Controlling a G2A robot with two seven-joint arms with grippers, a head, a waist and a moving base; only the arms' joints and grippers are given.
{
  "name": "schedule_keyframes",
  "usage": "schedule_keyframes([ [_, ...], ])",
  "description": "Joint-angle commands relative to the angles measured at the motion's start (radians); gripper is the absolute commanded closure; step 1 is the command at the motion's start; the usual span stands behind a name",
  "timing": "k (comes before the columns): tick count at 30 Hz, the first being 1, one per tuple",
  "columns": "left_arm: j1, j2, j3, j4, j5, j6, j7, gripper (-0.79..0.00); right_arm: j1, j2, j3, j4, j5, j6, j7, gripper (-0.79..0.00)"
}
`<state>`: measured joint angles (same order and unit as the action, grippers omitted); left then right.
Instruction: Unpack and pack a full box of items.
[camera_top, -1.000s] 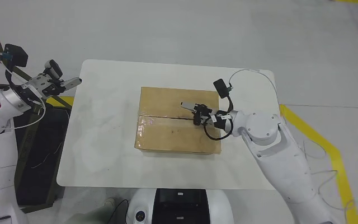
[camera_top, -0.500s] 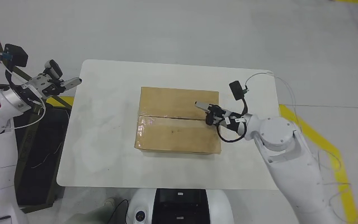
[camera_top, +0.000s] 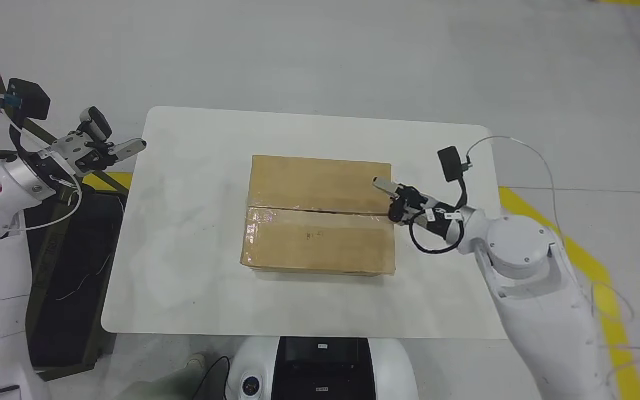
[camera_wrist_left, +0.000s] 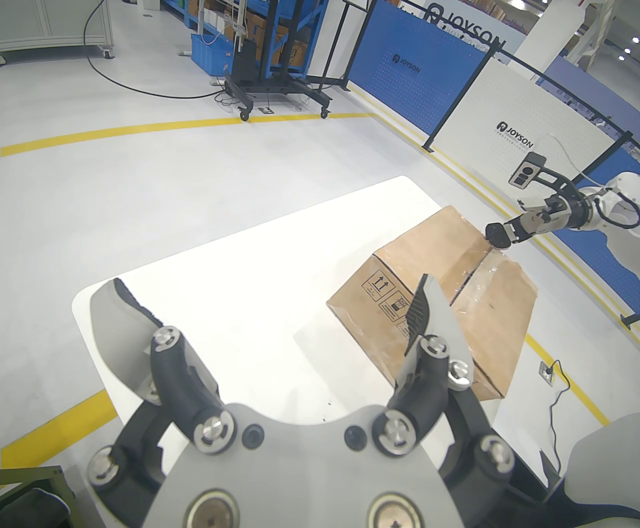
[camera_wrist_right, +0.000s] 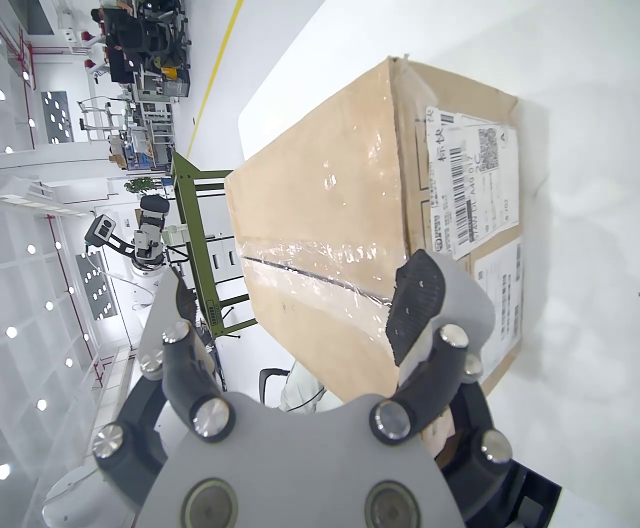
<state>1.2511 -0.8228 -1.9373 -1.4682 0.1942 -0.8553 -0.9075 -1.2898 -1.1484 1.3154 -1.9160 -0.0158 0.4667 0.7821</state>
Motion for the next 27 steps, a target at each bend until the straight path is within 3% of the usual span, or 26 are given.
schedule_keyframes([
  [1,0.000,0.000,0.000,0.000,0.000,0.000,0.000,-0.785,-0.007,0.002,0.007,-0.006,0.001,0.000,-0.001,-0.785],
  [27,0.000,0.000,0.000,0.000,0.000,0.000,0.000,-0.785,0.002,0.010,-0.027,0.036,0.040,-0.054,-0.009,-0.785],
])
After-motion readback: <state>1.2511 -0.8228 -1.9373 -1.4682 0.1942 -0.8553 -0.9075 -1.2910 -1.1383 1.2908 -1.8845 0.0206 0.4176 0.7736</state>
